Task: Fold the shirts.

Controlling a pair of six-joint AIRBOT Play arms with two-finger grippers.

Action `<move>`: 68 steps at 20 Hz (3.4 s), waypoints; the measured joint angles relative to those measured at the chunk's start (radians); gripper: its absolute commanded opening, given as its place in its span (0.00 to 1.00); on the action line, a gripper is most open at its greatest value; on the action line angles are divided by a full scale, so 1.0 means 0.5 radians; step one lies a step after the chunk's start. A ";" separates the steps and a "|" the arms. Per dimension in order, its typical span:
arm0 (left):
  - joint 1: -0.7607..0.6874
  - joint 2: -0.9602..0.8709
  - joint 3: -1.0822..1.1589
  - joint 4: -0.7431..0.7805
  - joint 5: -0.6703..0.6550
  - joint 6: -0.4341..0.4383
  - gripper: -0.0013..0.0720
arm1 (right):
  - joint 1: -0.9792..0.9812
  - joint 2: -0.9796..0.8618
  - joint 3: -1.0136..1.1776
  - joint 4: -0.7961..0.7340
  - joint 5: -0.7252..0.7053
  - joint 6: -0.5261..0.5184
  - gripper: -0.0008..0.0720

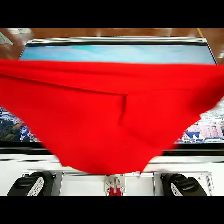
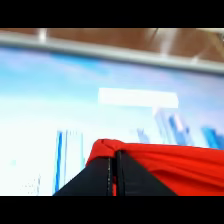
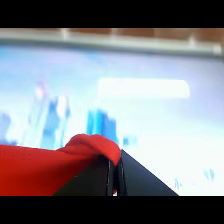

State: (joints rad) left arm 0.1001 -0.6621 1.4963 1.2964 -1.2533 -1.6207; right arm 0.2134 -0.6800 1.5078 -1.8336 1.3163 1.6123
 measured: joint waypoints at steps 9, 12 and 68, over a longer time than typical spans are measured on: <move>0.002 -0.991 -0.538 -0.027 0.541 -0.134 0.07 | -0.001 -1.288 -0.279 -0.105 -0.795 0.316 0.09; -0.024 -1.318 -0.514 -0.169 0.692 -0.134 0.07 | -0.003 -1.609 -0.294 -0.006 -1.138 0.459 0.09; 0.236 -0.799 -1.682 -1.259 0.599 0.704 0.07 | -0.936 -1.862 -0.790 1.875 -0.490 -0.850 0.09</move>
State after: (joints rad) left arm 0.2180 -1.0615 0.6556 0.6670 -0.9539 -1.2686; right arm -0.2546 -1.6112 1.1126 -0.8959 1.0714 1.1873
